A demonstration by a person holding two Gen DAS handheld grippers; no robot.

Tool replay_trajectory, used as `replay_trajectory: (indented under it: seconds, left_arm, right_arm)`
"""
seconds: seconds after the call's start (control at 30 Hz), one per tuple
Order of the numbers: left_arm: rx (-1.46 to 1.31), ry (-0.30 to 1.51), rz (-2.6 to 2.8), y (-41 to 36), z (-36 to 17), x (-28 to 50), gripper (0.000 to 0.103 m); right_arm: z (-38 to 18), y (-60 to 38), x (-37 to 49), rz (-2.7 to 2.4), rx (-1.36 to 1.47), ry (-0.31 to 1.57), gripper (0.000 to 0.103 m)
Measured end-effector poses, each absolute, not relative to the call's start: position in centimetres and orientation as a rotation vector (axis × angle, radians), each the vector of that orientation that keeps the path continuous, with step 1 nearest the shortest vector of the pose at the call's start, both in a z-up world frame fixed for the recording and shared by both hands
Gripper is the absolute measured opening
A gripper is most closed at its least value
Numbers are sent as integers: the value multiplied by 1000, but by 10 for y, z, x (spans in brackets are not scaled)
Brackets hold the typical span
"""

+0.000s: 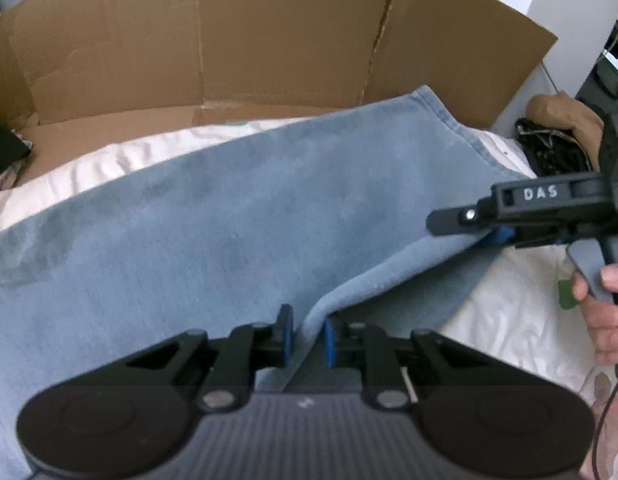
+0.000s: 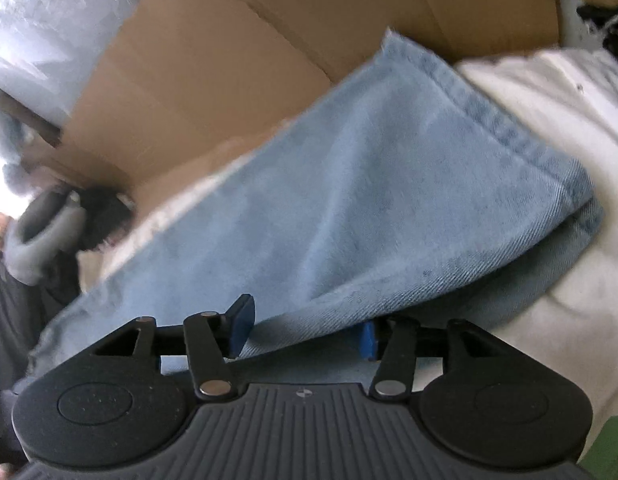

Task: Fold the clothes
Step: 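Hold the jeans leg hem with the right gripper while the left gripper pinches and releases the jeans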

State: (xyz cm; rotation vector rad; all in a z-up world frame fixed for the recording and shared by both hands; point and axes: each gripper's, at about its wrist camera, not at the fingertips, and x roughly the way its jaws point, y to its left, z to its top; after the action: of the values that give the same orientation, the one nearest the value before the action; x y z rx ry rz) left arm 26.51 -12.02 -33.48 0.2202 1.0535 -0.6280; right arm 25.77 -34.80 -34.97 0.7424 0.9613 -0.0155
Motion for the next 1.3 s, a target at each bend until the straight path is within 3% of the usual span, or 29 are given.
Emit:
replay_trajectory:
  seconds: [0.1,0.23,0.37,0.93,1.03,1.1,1.13,1.17,1.3]
  left_arm:
    - [240,1077,-636,-122,-343,259,21]
    - [331,1080,-617,-125,-355,247,39]
    - [356,1083,-599,-117,-358,241,45]
    - [365,1108,-448,-52,-359,240,57]
    - [368,1095,-422,-39,-356,239,57]
    - [354,1099,-402,-29,-356,238,57]
    - [346,1103,-394,-25,-356,238,57]
    - [338,1106,-385,-22,-356,239,57]
    - [322,1109,-362,-12,-355,239,57]
  right_arm:
    - [-357,-346,245,4,748,982,58]
    - [-361,-345,225,26,736,969,58]
    - [-358,-352,217,-21,760,947,57]
    - [-347,-399,211,-263,670,848,56]
    - [-346,-407,212,-322,624,840,42]
    - [-347,-413,211,-347,612,844,19]
    - [-347,-416,211,-350,613,840,17]
    - [-347,-418,211,-351,609,838,7]
    - [-340,-411,210,-353,539,840,2]
